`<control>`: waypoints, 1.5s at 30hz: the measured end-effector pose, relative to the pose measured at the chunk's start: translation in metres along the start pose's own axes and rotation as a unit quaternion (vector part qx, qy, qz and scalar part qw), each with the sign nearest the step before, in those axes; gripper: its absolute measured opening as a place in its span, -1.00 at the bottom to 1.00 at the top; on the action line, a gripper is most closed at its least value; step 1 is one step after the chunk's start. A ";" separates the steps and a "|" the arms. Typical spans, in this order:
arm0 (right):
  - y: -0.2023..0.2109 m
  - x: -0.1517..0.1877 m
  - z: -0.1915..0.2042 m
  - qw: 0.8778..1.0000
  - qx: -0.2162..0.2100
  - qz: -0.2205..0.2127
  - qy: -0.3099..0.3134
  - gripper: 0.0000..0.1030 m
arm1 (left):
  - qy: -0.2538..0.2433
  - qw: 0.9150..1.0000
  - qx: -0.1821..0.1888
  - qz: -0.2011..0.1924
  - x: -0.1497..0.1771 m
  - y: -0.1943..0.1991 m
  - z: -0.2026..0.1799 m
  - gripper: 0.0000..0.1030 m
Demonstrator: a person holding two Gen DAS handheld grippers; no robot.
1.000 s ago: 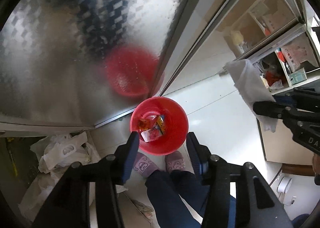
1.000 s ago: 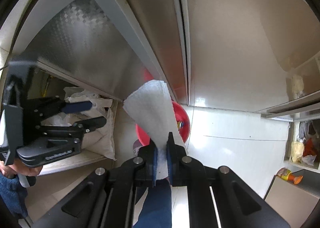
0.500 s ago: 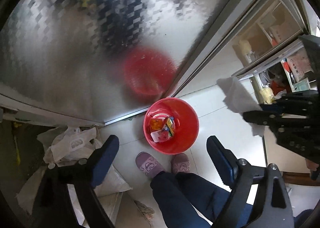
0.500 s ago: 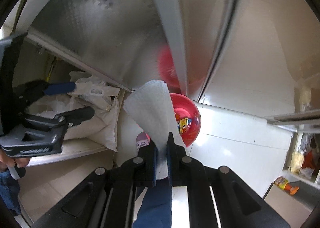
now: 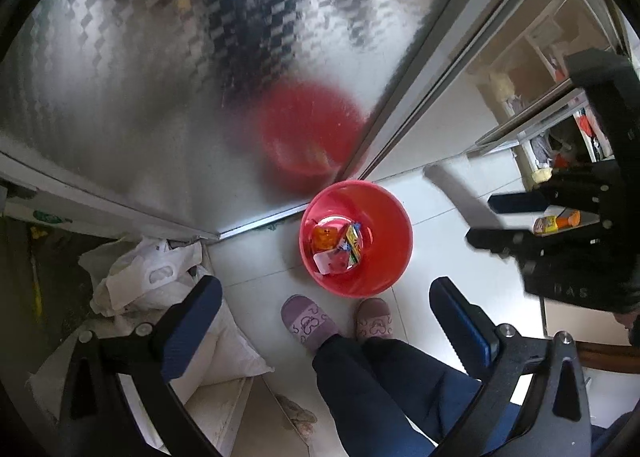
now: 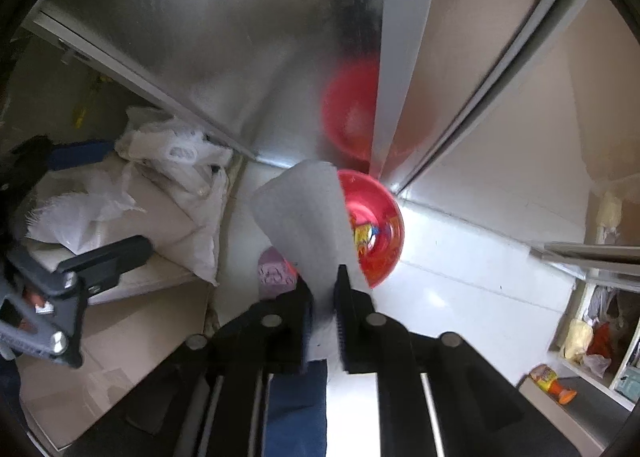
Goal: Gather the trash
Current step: 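Lower the white wet wipe over the bucket and open the right tool, then raise both tools back up toward the counter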
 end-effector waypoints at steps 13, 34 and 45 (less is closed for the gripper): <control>0.049 0.017 -0.001 0.999 0.025 -0.019 -0.022 0.53 | 0.022 0.999 0.010 -0.040 -0.007 0.067 -0.008 1.00; 0.298 -0.014 0.027 0.980 0.061 -0.191 0.013 0.98 | 0.036 0.989 -0.019 -0.144 -0.048 0.299 -0.009 1.00; 0.352 -0.075 0.028 0.967 0.062 -0.241 0.049 0.98 | 0.060 0.980 -0.040 -0.183 -0.099 0.359 0.011 1.00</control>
Point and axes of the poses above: each gripper's, at about its wrist camera, not at the fingertips, and y roughly against the way its jaws point, z to its left, x to its underside, the point moved 9 cm from there along -y, roughly the way its jaws point, and after that the axes turned 12 degrees about y, right-handed, at the moved point
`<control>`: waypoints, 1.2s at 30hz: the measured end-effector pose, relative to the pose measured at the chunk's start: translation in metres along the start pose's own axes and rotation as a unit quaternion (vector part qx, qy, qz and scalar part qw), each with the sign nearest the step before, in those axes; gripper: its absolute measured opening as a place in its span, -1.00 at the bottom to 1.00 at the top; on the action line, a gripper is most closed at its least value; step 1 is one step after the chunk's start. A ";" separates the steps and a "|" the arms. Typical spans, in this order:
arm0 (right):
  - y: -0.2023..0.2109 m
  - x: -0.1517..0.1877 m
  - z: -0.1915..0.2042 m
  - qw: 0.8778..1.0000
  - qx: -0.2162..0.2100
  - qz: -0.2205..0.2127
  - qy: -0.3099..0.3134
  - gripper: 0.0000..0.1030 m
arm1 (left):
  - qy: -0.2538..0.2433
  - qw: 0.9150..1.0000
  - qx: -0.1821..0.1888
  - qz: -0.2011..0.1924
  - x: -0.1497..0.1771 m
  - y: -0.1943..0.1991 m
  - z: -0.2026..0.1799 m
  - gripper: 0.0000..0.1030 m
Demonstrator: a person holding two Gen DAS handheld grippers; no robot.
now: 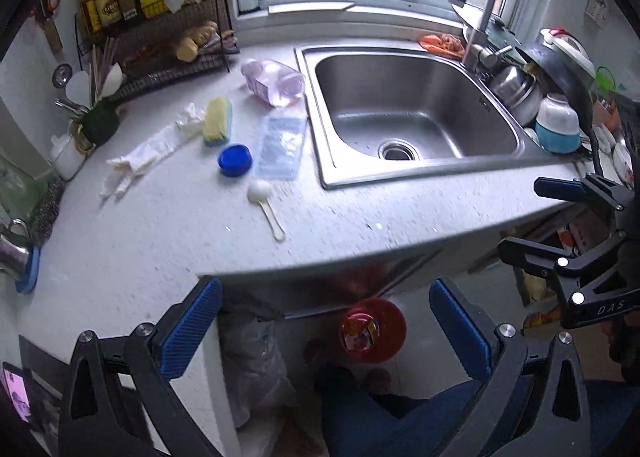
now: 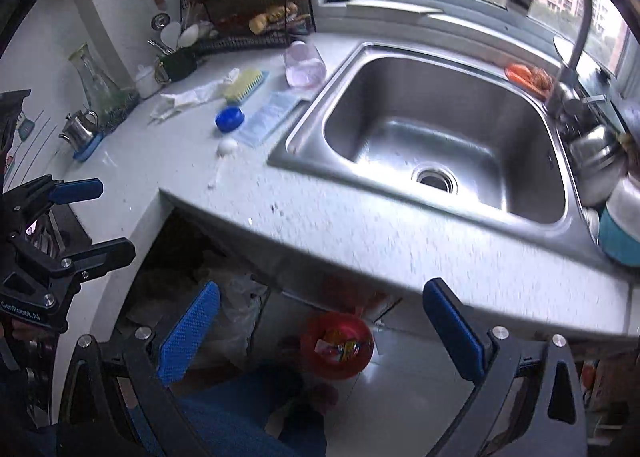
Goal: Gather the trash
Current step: 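Raise both tools back up toward the counter, then grasp the blue lid with right tool while left tool grasps the white glove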
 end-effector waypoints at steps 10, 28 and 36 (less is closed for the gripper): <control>-0.037 -0.076 0.024 0.999 -0.034 0.000 0.042 0.98 | 0.021 0.999 -0.023 -0.002 -0.060 -0.012 0.072 1.00; -0.156 -0.174 0.101 0.980 -0.116 0.064 0.146 0.92 | 0.044 0.997 -0.034 0.056 -0.110 -0.094 0.190 1.00; -0.207 -0.179 0.105 0.973 -0.112 0.118 0.165 0.56 | 0.055 0.994 -0.008 0.089 -0.104 -0.128 0.205 1.00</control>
Point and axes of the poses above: each gripper's, at about its wrist camera, not at the fingertips, and y roughly against the way its jaws point, z to its left, x to its underside, the point moved 9 cm from there along -y, roughly the way its jaws point, and after that the axes turned 12 degrees about y, right-handed, at the moved point
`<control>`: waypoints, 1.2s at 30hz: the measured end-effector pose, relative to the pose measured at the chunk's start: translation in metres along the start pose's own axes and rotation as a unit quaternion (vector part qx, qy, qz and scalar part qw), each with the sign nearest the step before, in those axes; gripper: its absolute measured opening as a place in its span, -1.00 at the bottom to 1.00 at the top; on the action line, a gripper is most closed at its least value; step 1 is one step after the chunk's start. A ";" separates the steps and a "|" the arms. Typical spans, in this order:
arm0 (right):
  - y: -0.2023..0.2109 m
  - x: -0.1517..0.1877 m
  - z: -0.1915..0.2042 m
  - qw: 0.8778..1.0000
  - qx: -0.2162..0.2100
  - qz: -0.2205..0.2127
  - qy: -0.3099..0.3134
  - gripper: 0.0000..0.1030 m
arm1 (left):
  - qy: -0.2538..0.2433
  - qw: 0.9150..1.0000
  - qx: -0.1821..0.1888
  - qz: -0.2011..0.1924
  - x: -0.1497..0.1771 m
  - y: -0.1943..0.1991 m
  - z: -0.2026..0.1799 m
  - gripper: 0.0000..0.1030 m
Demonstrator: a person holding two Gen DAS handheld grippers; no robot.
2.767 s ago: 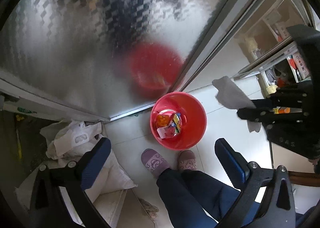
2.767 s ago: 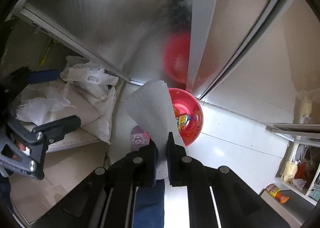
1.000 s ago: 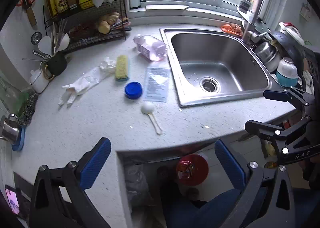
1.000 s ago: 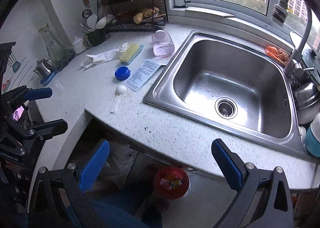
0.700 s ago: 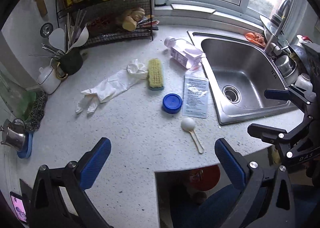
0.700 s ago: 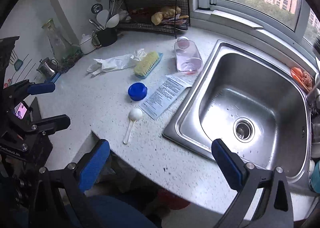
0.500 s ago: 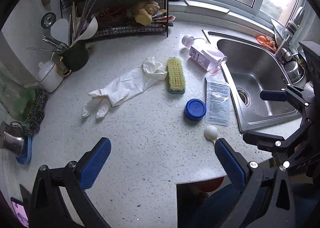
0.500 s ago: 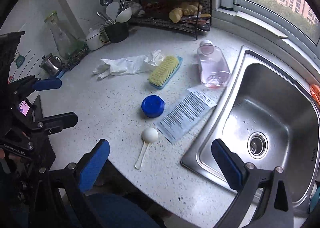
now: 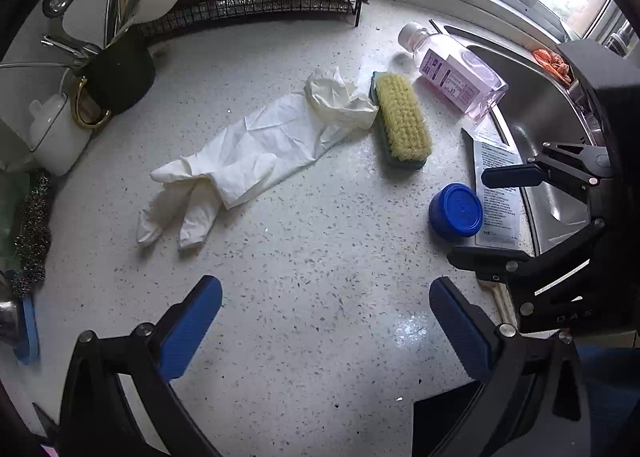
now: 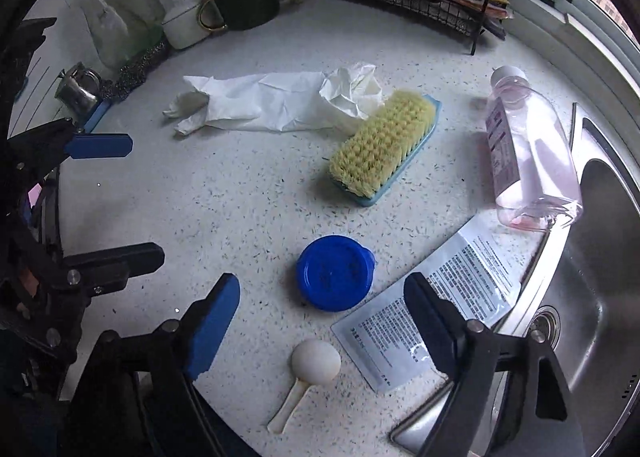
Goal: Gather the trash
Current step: 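Grasp the blue lid with right tool while left tool grasps the white glove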
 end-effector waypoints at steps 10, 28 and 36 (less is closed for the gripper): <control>-0.016 0.000 0.012 0.998 0.015 0.029 0.051 -0.15 | -0.007 1.000 0.017 0.009 -0.007 -0.014 0.000 1.00; 0.047 0.018 -0.016 0.997 0.069 -0.009 -0.042 -0.16 | -0.104 0.994 0.016 -0.015 -0.071 -0.012 0.003 1.00; 0.056 0.044 -0.040 0.990 0.082 -0.004 -0.110 -0.16 | -0.140 0.990 0.010 0.009 -0.099 -0.045 0.023 1.00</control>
Point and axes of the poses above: each gripper's, at about its wrist camera, not at the fingertips, and y roughly against the way its jaws point, z to its left, x to its underside, the point moved 9 cm from there along -y, roughly the way its jaws point, and after that the axes turned 12 degrees about y, right-handed, at the moved point
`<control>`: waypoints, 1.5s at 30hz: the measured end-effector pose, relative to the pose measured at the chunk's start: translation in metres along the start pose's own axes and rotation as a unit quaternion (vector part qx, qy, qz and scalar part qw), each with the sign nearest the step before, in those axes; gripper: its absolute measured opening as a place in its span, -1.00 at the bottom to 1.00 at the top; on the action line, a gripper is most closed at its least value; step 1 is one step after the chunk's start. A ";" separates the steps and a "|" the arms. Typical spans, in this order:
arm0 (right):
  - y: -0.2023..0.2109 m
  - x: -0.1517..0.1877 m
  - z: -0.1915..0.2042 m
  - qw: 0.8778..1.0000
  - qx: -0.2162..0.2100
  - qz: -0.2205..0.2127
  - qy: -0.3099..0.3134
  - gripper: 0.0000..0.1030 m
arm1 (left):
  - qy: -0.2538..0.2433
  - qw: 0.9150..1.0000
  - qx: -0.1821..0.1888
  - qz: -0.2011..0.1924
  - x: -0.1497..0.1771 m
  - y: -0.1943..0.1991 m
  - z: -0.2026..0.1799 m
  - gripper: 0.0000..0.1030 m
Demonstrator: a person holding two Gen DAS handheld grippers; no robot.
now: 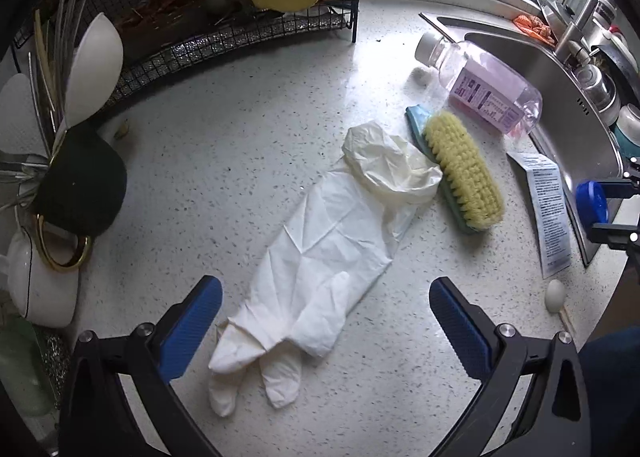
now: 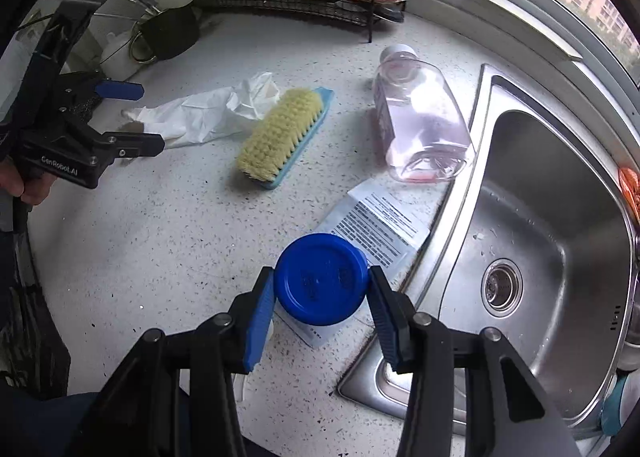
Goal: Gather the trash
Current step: 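Grasp the blue lid with right tool while left tool grasps the white glove, then carry the glove and blue lid down to the red bucket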
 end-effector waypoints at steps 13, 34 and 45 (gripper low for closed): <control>-0.001 0.012 -0.025 0.999 0.024 0.010 -0.044 -0.16 | -0.054 0.998 0.012 0.035 -0.007 -0.034 -0.001 0.03; 0.035 0.029 -0.043 0.996 0.008 -0.066 -0.066 -0.16 | 0.043 0.998 0.023 -0.035 0.025 0.060 -0.078 -0.94; 0.085 0.072 -0.042 0.991 0.017 -0.118 -0.066 -0.16 | 0.045 0.995 0.025 -0.090 0.043 0.134 -0.134 -0.94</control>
Point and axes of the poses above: each gripper's, at about its wrist camera, not at the fingertips, and y roughly against the way its jaws point, z to its left, x to its underside, the point moved 9 cm from there along -y, roughly the way its jaws point, and after that the axes turned 12 degrees about y, right-handed, at the moved point
